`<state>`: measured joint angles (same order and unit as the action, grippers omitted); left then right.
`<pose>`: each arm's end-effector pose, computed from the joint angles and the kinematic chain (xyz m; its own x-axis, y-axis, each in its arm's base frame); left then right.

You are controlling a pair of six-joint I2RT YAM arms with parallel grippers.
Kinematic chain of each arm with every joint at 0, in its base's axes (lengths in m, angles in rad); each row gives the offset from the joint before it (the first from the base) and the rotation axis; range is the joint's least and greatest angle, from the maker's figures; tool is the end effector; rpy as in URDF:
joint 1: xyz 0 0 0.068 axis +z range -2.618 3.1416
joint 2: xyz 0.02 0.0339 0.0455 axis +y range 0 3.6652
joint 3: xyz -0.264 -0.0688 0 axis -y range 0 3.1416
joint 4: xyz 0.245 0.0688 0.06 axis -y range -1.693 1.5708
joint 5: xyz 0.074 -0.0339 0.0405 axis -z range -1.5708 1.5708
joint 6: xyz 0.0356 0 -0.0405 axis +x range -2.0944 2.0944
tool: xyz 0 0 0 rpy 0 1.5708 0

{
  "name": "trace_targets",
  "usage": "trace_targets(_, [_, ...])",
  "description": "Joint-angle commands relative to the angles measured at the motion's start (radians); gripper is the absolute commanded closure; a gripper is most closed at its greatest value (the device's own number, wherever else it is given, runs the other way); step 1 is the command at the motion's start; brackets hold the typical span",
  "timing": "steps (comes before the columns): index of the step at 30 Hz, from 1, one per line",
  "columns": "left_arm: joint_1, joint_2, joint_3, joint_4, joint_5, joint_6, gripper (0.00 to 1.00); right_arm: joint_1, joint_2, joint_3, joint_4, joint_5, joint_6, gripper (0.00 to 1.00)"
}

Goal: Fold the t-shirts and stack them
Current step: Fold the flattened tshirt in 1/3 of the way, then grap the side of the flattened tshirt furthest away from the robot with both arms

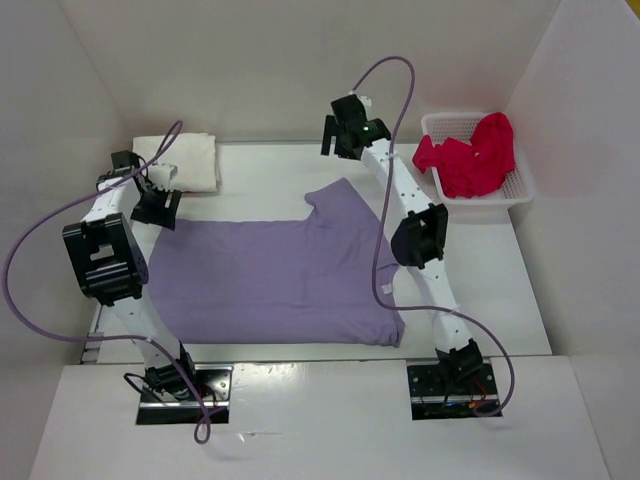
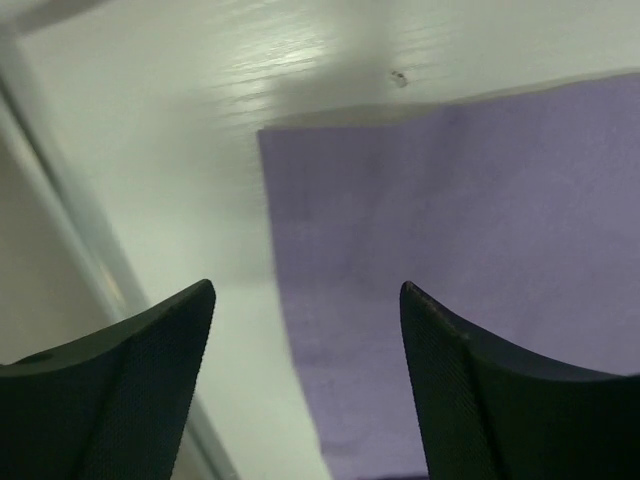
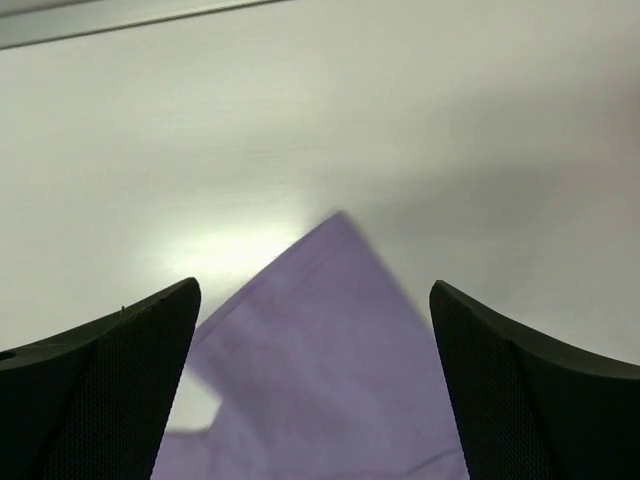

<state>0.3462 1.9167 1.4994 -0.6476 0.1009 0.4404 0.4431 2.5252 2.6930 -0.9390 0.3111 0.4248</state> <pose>0.3877 0.1360 0.2217 -0.8687 0.1375 -0.4759 0.0869 0.9881 0.1269 0.4964 0.2235 0.2910 -0.6602 0.1210 -0.7413 0.0683 0.9925 0.1011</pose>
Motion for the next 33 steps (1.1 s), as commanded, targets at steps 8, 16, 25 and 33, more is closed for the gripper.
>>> trace_targets(8, [0.004,0.065,0.016,0.138,0.057,-0.143,0.15,-0.066,0.32,0.166,0.002,-0.05,-0.087,0.0])
trace_targets(16, [0.013,0.108,0.028,0.172,0.037,-0.172,0.1,-0.011,0.414,0.197,0.002,-0.073,-0.078,0.38])
trace_targets(25, [0.031,0.108,0.061,0.172,0.017,-0.172,0.07,0.008,0.362,0.206,-0.03,-0.083,-0.078,1.0])
trace_targets(33, [0.01,0.22,0.13,0.126,0.132,-0.175,0.06,0.06,0.28,0.197,-0.052,-0.083,-0.087,1.0])
